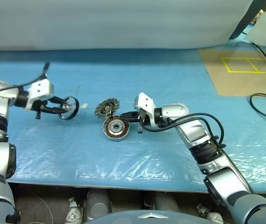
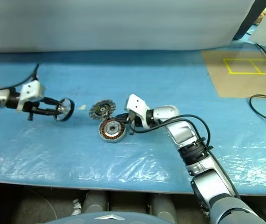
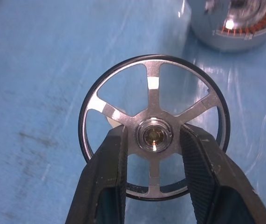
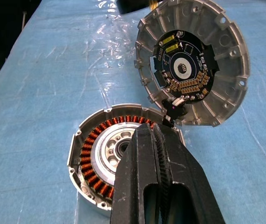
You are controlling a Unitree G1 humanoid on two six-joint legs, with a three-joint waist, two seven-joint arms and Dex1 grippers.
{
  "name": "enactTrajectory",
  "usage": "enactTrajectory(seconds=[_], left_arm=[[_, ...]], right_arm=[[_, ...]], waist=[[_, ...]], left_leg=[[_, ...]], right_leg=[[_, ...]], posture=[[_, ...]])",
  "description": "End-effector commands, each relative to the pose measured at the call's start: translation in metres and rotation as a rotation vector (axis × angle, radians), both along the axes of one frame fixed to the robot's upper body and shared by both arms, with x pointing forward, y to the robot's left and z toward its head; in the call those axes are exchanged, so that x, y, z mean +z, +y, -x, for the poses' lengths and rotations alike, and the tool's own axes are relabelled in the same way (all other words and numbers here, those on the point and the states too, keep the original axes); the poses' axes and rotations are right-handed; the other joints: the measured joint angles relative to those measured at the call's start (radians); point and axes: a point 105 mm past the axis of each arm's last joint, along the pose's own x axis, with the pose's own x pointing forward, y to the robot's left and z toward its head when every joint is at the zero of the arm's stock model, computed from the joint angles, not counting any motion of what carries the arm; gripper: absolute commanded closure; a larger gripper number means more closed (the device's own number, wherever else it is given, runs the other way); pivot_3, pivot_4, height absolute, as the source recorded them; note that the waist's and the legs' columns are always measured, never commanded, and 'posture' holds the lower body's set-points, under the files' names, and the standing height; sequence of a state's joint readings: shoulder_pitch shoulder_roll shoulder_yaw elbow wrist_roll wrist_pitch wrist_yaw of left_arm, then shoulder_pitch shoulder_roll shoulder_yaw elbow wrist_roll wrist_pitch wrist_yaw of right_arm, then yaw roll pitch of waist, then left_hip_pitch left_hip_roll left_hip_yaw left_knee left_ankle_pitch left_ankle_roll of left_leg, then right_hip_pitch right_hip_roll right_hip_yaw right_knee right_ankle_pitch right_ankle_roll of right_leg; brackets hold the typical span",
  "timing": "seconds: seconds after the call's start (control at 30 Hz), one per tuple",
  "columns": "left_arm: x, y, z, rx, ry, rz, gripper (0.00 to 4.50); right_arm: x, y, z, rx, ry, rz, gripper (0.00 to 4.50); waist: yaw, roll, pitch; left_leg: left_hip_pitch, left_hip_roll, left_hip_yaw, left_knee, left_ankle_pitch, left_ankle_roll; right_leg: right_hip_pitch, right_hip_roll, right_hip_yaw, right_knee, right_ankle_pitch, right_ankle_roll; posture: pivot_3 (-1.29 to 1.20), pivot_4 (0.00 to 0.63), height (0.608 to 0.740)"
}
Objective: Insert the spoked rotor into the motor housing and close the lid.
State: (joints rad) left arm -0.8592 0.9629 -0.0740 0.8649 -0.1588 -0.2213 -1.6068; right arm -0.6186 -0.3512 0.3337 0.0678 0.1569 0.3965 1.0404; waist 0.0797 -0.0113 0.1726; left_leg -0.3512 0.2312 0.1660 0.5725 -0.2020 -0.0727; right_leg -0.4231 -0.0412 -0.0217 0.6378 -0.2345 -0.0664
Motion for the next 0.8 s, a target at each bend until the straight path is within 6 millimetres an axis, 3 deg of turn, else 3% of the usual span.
enactTrajectory(seconds=[0.03,0.17,0.33,0.6,0.8], left_arm=[[0.024,-0.008,0.016,-0.034,0.011,0.094,3.19],[0.02,-0.021,0.047,-0.087,0.12,0.156,3.19],[0.011,-0.046,0.06,-0.123,0.16,0.234,3.19],[0.005,-0.067,0.064,-0.106,0.144,0.332,3.19],[0.011,-0.079,0.06,-0.05,0.035,0.457,3.19]], right_arm=[[0.01,-0.006,0.001,0.008,-0.017,-0.026,4.5],[0.004,-0.013,0.0,-0.006,-0.014,-0.005,4.5],[0.003,-0.011,-0.001,-0.004,-0.021,-0.003,4.5],[0.001,-0.009,-0.002,-0.008,-0.03,0.001,4.5],[-0.002,-0.009,-0.002,-0.018,-0.032,0.003,4.5]], waist=[[-0.001,0.0,0.0],[-0.008,0.001,0.0],[-0.007,0.001,0.0],[-0.011,0.001,0.0],[-0.011,0.001,0.0]], left_leg=[[0.0,0.0,0.0,0.0,0.0,0.0],[0.0,0.0,0.0,-0.001,-0.001,-0.001],[-0.001,0.001,0.0,-0.001,-0.001,-0.001],[-0.001,0.0,0.0,0.0,-0.001,-0.001],[-0.001,0.0,0.0,0.0,-0.001,-0.001]], right_leg=[[0.0,0.0,0.0,0.0,0.0,0.0],[-0.001,0.001,0.0,0.0,-0.001,0.001],[-0.001,0.001,0.0,0.0,-0.003,-0.003],[-0.001,0.001,0.001,0.0,-0.003,-0.003],[-0.001,0.001,0.0,0.0,-0.003,-0.003]], posture=[[0.0,0.15,0.74],[0.0,0.15,0.74],[0.0,0.15,0.74],[0.0,0.15,0.74],[0.0,0.15,0.74]])
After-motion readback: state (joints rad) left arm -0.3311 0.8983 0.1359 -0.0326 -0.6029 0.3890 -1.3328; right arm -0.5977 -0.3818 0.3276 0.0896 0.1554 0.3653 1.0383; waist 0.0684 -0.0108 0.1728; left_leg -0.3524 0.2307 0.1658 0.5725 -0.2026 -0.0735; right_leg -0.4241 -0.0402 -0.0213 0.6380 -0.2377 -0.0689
